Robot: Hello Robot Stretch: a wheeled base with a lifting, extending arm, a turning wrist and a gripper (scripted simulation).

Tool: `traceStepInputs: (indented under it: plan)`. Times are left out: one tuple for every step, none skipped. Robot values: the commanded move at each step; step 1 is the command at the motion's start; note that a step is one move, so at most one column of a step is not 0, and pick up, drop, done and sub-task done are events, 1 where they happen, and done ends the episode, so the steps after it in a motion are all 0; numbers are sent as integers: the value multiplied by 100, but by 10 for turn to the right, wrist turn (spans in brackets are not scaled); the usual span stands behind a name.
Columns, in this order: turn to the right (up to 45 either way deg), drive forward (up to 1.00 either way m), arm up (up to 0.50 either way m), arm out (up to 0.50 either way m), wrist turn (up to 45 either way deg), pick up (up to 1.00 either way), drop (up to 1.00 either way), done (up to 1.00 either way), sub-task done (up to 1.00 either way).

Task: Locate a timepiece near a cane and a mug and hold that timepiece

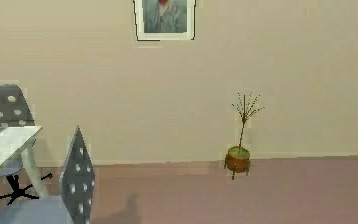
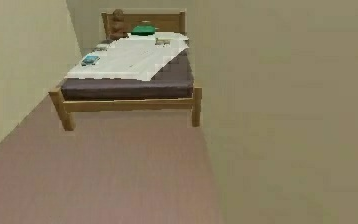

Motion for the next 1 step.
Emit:
traceStepInputs:
  plan:
    - [0, 35, 0, 0, 0, 0, 0, 0, 0]
